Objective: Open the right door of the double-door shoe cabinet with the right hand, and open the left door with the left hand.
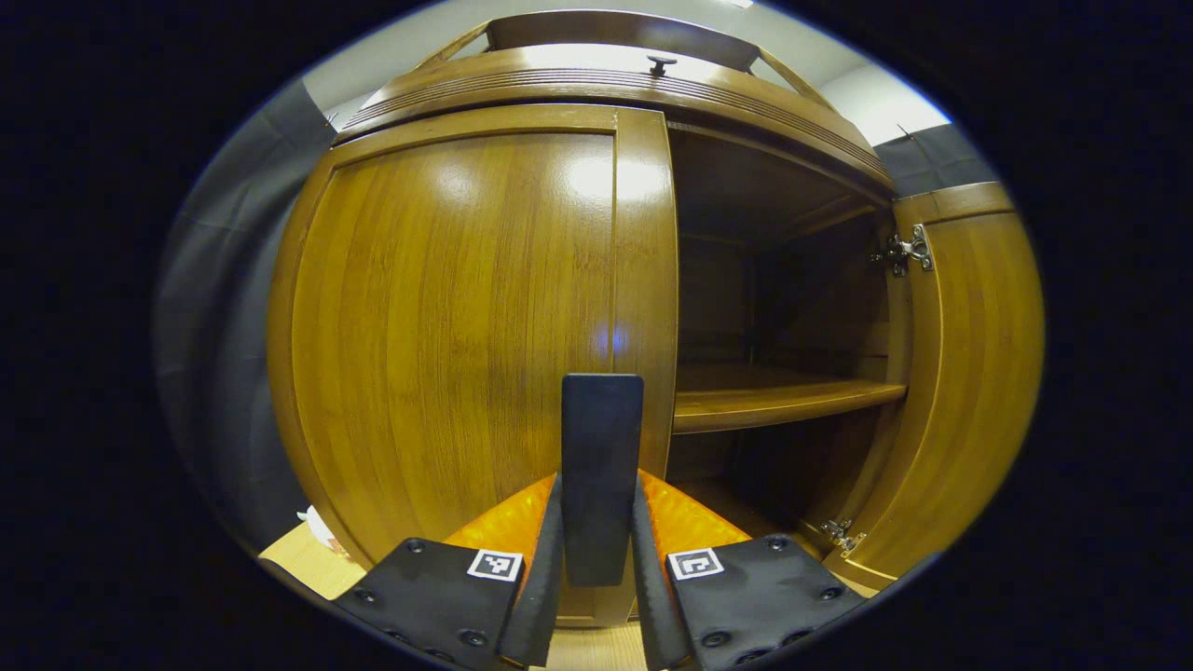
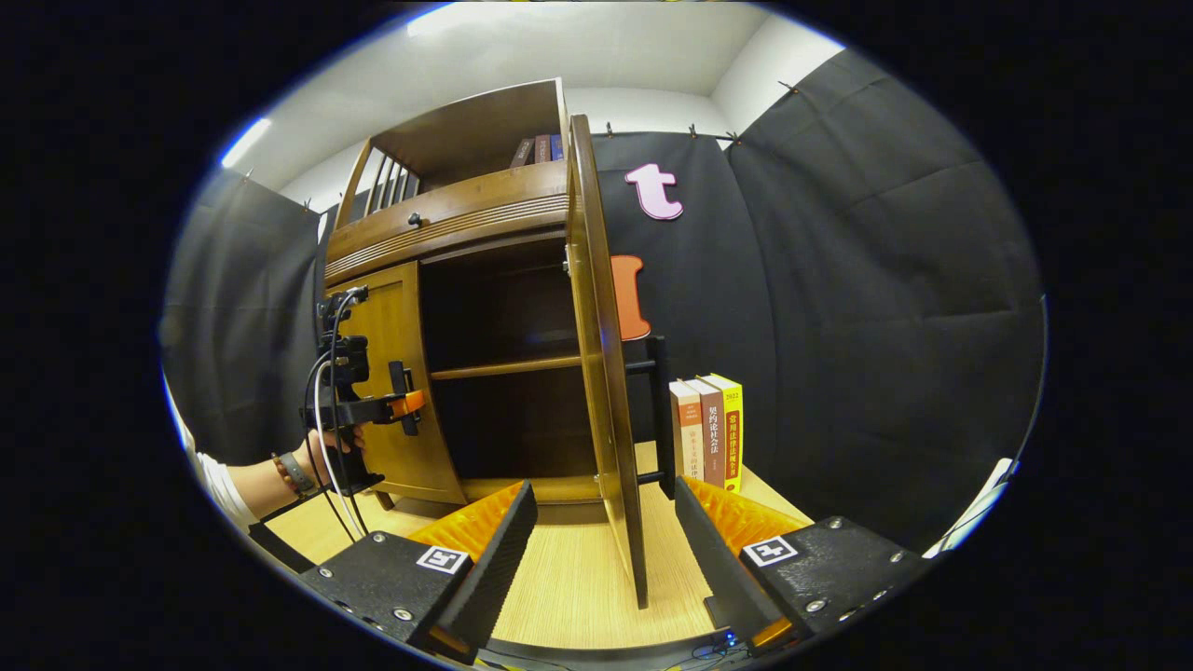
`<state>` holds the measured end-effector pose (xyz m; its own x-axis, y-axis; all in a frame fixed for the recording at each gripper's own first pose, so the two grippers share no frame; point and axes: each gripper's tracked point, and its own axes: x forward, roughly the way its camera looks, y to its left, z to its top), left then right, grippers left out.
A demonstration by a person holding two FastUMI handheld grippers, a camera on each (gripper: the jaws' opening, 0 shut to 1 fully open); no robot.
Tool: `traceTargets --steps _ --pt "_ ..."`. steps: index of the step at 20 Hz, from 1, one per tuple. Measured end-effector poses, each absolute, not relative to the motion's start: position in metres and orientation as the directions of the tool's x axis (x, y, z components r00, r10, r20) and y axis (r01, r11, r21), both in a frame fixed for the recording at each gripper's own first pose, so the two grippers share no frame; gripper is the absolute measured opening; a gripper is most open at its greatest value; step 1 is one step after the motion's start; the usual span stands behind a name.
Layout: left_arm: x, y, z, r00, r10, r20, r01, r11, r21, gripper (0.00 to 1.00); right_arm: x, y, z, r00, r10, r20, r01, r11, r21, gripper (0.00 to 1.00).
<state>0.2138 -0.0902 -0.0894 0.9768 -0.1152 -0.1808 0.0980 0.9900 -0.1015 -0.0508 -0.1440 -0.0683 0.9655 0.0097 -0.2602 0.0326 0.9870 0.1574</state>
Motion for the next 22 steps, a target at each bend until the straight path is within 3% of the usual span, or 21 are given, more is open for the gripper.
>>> traceTargets --steps 6,14,22 --pt "0.191 -0.089 -0.115 0.963 -0.108 -0.247 0.087 0.992 -0.095 0.43 -0.057 -0.140 -0.069 0.962 0.032 -0.272 0.010 0.988 0.152 0.92" --pt "0.152 -0.081 -0.104 0.959 -0.127 -0.252 0.104 0.989 -0.102 0.36 -0.062 -0.144 -0.077 0.953 0.053 -0.298 -0.007 0.988 0.154 0.92" --pt "0.063 -0.030 -0.084 0.966 -0.066 -0.251 0.036 0.992 -0.122 0.36 -0.057 -0.133 -0.080 0.948 0.108 -0.299 -0.059 0.984 0.167 0.92"
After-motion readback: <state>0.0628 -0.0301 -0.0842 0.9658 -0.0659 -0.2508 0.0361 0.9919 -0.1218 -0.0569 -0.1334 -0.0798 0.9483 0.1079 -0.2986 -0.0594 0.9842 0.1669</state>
